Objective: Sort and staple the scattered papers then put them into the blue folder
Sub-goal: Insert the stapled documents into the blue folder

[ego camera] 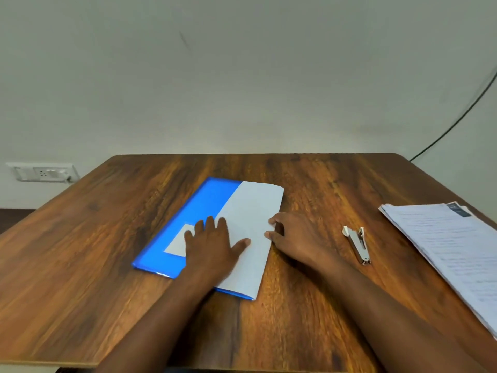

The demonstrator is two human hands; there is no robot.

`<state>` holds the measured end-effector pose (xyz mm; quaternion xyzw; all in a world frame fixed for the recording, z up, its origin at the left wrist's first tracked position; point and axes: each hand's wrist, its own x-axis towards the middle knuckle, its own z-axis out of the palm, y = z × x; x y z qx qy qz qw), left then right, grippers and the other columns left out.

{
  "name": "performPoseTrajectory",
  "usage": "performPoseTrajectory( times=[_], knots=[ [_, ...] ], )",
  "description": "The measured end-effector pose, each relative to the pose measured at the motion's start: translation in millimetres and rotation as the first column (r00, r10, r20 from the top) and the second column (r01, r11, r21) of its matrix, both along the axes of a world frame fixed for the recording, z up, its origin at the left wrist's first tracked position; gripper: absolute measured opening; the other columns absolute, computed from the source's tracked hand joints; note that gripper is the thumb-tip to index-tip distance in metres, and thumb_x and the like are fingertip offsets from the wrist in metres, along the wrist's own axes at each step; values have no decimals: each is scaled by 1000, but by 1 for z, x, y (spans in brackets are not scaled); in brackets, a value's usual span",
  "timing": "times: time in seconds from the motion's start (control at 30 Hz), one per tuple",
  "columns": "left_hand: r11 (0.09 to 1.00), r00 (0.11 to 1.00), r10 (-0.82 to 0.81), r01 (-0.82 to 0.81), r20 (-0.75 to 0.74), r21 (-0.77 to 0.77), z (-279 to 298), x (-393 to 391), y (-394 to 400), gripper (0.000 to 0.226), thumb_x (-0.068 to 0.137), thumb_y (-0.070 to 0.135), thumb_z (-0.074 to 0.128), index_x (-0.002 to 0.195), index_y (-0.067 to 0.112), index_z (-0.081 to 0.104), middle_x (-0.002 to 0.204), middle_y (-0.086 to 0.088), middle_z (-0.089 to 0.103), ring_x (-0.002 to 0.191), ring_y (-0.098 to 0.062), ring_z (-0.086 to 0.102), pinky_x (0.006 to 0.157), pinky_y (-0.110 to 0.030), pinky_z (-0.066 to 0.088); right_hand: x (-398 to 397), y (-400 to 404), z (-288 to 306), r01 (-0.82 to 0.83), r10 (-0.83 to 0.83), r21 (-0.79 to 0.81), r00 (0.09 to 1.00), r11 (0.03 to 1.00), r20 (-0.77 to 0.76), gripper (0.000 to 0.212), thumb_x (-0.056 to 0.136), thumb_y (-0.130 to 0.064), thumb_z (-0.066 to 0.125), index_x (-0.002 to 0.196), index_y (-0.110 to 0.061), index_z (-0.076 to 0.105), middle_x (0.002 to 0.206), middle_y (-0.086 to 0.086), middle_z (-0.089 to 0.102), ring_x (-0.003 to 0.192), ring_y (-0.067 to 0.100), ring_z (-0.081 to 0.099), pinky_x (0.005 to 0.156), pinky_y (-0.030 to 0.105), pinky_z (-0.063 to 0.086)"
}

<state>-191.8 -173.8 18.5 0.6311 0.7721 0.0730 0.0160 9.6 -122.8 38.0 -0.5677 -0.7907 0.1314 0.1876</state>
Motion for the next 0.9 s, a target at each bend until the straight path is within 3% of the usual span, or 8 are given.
performPoseTrajectory(
  times=[0.2,0.37,0.5,0.6,0.73,0.83,0.9],
  knots=[
    [1000,1000,-10,10,14,-23,-3,7,-6,91,90,87,27,156,25,34,163,-9,37,151,-33,34,121,-59,29,5,7,-5,-41,41,2,999,999,-1,46,98,-44,65,141,-28,60,150,-5,56,137,19,52,114,41,45],
    [999,999,48,-48,23,13,4,14,-9,78,88,89,32,132,27,51,137,-4,56,131,-28,51,108,-57,42,23,1,1,-74,74,-14,997,997,-27,47,99,-44,64,143,-28,58,148,-6,58,132,16,55,108,36,50],
    [993,993,116,-116,-1,10,4,17,-10,78,87,89,33,126,26,54,134,-6,60,129,-30,52,108,-62,41,76,-8,22,41,-32,54,988,998,-154,41,94,-47,71,131,-31,67,130,-15,67,118,7,62,91,26,49],
    [988,985,144,-139,-95,61,11,33,-10,86,89,86,33,142,21,50,149,-11,51,139,-36,44,114,-66,33,134,-13,35,256,-242,19,935,967,-258,43,88,-49,78,126,-31,70,126,-10,71,110,10,67,93,32,55],
    [984,995,-54,68,-87,167,22,82,-3,88,91,84,33,154,23,41,164,-10,39,150,-36,36,121,-64,21,172,-19,30,453,-447,-8,877,891,-177,55,73,-67,83,112,-31,70,100,-10,74,86,7,68,77,30,57],
    [956,970,-238,242,-48,162,21,120,5,81,92,83,34,152,29,41,163,-2,43,150,-29,38,125,-60,17,168,-24,19,458,-465,-88,881,885,-85,70,64,-76,82,114,-30,70,105,-8,74,88,9,68,80,33,60],
    [943,953,-304,303,-16,134,15,135,10,82,91,84,33,152,31,39,162,1,43,149,-26,40,125,-60,18,162,-24,13,459,-464,-84,885,885,-52,69,63,-75,83,111,-26,72,102,-8,74,87,11,69,79,34,61]
  ],
)
